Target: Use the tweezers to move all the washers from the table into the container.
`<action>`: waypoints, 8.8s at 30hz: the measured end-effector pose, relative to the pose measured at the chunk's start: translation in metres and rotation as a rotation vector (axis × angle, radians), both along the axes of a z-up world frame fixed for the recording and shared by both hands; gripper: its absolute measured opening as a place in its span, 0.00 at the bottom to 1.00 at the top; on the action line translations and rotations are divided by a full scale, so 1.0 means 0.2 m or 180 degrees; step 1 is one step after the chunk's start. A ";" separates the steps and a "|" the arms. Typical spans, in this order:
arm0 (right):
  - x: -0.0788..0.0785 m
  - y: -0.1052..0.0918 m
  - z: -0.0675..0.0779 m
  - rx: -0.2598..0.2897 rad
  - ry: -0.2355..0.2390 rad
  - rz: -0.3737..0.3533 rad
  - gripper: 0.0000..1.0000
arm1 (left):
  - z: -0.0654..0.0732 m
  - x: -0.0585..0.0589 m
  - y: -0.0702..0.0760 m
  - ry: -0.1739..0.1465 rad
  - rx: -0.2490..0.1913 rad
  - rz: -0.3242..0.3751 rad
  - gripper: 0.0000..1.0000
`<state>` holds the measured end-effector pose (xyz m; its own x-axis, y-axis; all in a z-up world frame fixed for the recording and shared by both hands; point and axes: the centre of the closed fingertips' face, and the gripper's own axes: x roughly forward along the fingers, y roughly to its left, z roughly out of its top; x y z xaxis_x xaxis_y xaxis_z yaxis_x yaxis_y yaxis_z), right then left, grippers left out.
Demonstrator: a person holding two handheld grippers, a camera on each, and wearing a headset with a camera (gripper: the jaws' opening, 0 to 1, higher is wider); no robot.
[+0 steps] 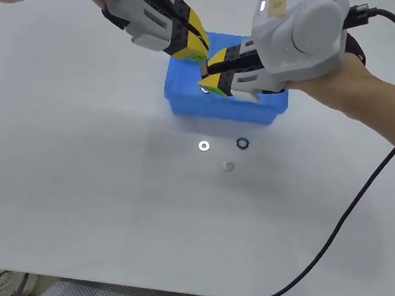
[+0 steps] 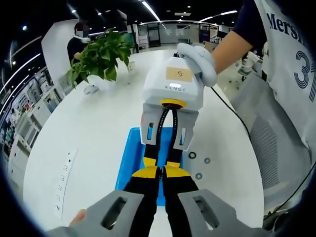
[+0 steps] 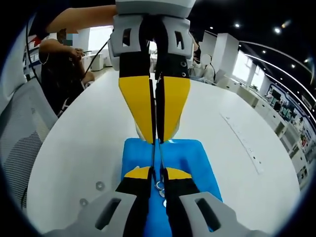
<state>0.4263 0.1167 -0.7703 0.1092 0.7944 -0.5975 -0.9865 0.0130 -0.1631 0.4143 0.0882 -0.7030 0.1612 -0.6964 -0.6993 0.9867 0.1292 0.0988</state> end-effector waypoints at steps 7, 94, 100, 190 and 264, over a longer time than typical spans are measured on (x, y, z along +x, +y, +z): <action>-0.04 0.00 0.10 0.0070 -0.0105 -0.0065 0.11 | 0.09 -0.05 -0.02 -0.0132 0.0004 -0.0019 0.06; -0.51 -0.08 -0.03 0.0178 0.0357 -0.0099 0.11 | -0.05 -0.46 -0.08 -0.0089 -0.0163 0.0106 0.06; -0.49 -0.08 -0.05 0.0174 0.0386 -0.0138 0.11 | -0.07 -0.43 -0.07 -0.0060 -0.0140 0.0107 0.06; -0.48 -0.09 0.14 0.0234 0.0264 -0.0127 0.10 | 0.13 -0.42 -0.07 0.0023 -0.0181 0.0144 0.06; 0.02 -0.18 -0.10 0.0040 0.0253 -0.0191 0.10 | -0.09 0.03 -0.17 0.0048 -0.0044 -0.0185 0.06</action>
